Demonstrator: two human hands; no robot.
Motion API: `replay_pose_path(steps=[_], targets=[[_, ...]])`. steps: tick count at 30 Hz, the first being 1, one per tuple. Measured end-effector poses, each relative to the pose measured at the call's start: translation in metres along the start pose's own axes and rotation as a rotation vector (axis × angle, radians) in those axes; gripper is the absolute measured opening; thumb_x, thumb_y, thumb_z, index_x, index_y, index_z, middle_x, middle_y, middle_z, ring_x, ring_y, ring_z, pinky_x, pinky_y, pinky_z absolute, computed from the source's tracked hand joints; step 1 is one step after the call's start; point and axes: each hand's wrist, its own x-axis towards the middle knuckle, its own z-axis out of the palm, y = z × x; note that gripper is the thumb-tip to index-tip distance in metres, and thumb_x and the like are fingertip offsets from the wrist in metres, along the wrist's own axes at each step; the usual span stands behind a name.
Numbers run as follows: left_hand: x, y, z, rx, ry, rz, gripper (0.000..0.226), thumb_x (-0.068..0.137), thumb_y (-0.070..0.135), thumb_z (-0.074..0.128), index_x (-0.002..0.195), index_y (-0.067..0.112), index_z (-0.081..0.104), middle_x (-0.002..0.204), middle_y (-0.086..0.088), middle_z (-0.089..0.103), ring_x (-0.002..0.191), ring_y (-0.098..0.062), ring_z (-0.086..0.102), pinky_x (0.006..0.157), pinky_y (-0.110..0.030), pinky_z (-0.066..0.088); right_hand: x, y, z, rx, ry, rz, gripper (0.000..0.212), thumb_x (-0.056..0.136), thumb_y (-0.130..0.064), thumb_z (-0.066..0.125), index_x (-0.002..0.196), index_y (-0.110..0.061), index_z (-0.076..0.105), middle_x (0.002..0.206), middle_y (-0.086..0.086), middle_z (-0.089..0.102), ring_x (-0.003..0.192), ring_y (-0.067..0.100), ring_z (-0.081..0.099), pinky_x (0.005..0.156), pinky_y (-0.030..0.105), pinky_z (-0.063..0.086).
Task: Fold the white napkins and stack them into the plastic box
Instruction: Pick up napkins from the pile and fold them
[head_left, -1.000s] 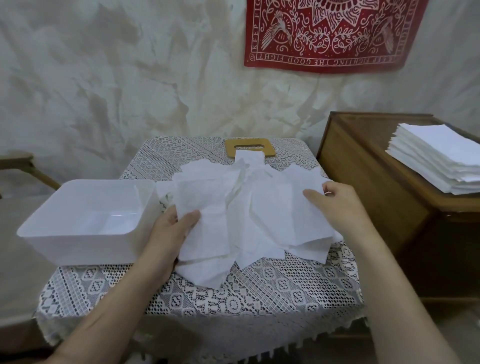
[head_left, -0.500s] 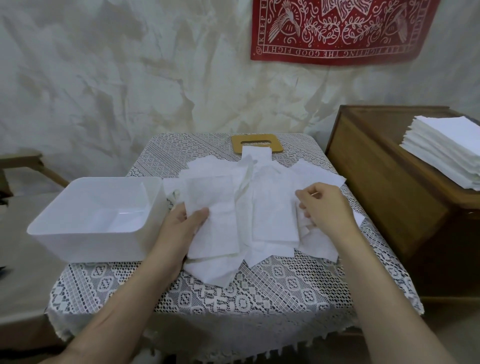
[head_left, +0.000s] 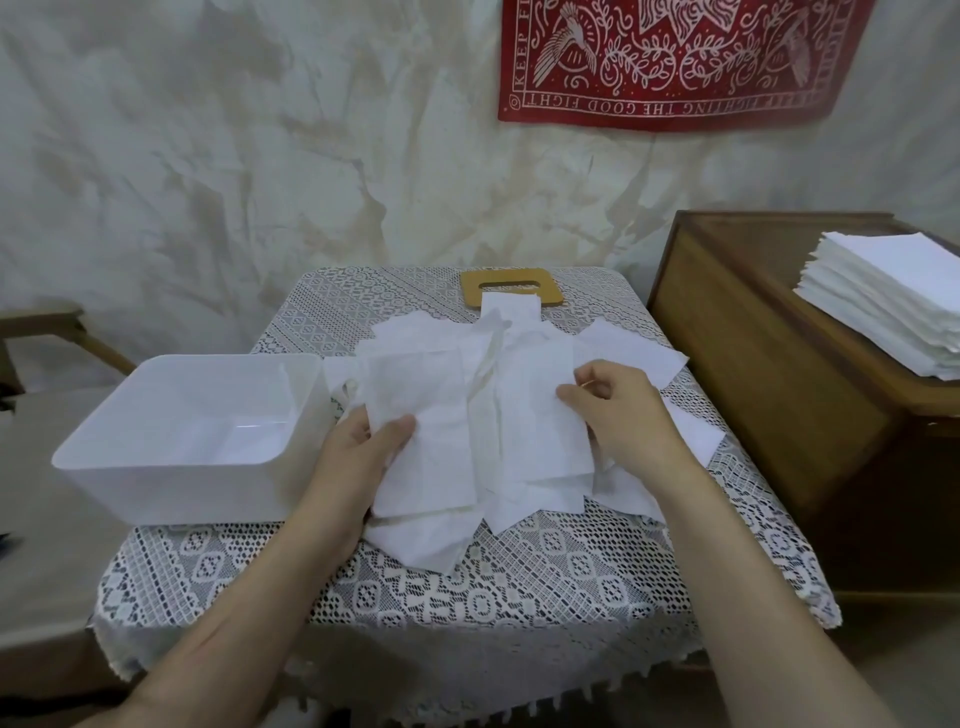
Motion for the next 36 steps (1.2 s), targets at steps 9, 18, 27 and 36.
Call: replay_pose_path(steps=[9, 18, 27, 36], targets=[[0.002, -0.001, -0.001, -0.069, -0.028, -0.024, 0.026, 0.101, 0.018, 0.061, 0.126, 0.011, 0.064, 0.115, -0.009, 0.078, 0.106, -0.031, 0.074, 0.093, -0.050, 0.058, -0.008, -0.002, -0.007, 0.261, -0.085, 0.167, 0.016, 0.093, -0.025, 0.069, 0.090, -0.011, 0.063, 0.098, 0.020, 0.074, 0.082, 0.033, 0.070, 0.074, 0.044, 0.053], [0.005, -0.005, 0.000, -0.076, -0.026, -0.025, 0.026, 0.103, 0.022, 0.060, 0.128, 0.015, 0.064, 0.117, -0.008, 0.077, 0.111, -0.033, 0.072, 0.099, -0.057, 0.055, -0.003, 0.002, -0.011, -0.032, -0.007, 0.089, 0.016, 0.093, -0.026, 0.070, 0.081, -0.016, 0.067, 0.076, 0.005, 0.072, 0.071, 0.024, 0.061, 0.066, 0.033, 0.042], [0.002, -0.001, 0.006, -0.167, -0.057, -0.066, 0.030, 0.105, 0.027, 0.054, 0.131, 0.015, 0.063, 0.121, -0.006, 0.076, 0.115, -0.027, 0.071, 0.101, -0.048, 0.054, -0.027, -0.047, 0.009, 0.504, -0.086, 0.054, 0.005, 0.098, -0.015, 0.064, 0.098, -0.015, 0.070, 0.086, 0.003, 0.078, 0.064, 0.013, 0.070, 0.050, 0.020, 0.051], [0.002, 0.000, 0.012, -0.247, -0.067, -0.111, 0.039, 0.107, 0.040, 0.050, 0.137, 0.018, 0.060, 0.129, -0.001, 0.073, 0.122, -0.019, 0.068, 0.112, -0.048, 0.047, -0.025, -0.035, 0.053, 0.005, -0.025, -0.047, 0.030, 0.079, -0.047, 0.062, 0.082, -0.018, 0.065, 0.069, 0.004, 0.067, 0.073, 0.029, 0.061, 0.069, 0.045, 0.053]])
